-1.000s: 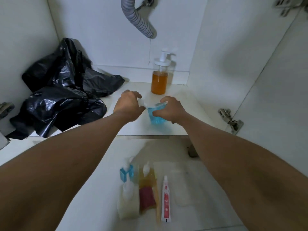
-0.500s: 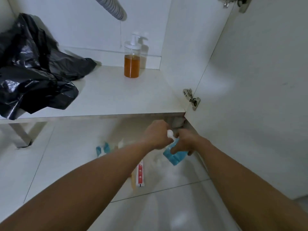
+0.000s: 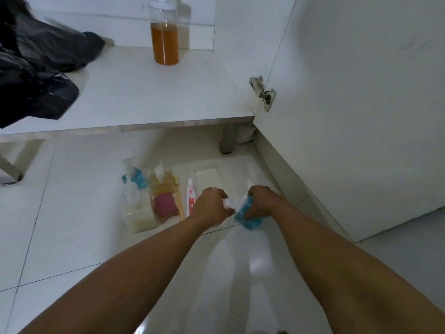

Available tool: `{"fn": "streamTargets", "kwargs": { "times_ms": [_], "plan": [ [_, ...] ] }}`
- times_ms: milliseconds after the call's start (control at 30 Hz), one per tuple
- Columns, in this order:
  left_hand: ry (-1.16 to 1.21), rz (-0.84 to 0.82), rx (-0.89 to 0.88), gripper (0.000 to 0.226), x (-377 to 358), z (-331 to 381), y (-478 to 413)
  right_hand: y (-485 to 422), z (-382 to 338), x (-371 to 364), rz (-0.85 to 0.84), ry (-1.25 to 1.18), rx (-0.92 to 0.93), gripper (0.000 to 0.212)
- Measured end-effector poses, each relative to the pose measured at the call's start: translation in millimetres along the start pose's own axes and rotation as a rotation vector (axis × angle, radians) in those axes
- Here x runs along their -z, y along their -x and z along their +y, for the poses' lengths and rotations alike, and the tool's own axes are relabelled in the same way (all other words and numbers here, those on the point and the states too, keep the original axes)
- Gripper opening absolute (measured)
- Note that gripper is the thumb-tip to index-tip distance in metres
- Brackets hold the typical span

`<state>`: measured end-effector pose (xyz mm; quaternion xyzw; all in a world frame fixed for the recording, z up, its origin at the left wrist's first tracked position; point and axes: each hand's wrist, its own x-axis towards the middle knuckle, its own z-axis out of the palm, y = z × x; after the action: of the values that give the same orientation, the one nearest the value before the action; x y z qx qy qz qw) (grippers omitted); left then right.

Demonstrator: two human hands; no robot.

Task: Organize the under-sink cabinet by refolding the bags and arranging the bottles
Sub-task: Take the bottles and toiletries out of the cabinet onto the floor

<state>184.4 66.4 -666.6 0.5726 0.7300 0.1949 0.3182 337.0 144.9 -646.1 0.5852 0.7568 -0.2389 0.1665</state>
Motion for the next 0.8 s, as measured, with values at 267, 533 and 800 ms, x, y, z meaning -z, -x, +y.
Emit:
{"fn": "streamTargets", "kwargs": {
  "times_ms": [267,533,800],
  "plan": [
    [-0.017,-0.053,0.021,0.056,-1,-2,-8,-7,-4,4,-0.055,0.063,0.009,0.074],
    [-0.052,0.016,-0.065,0.055,82,26,-36,-17,-44,100,0.015,0.042,0.081,0.062],
    [0.075,0.418,-0.023,0.045,224,30,-81,-44,-131,190,0.323,-0.102,0.354,0.032]
  ]
}}
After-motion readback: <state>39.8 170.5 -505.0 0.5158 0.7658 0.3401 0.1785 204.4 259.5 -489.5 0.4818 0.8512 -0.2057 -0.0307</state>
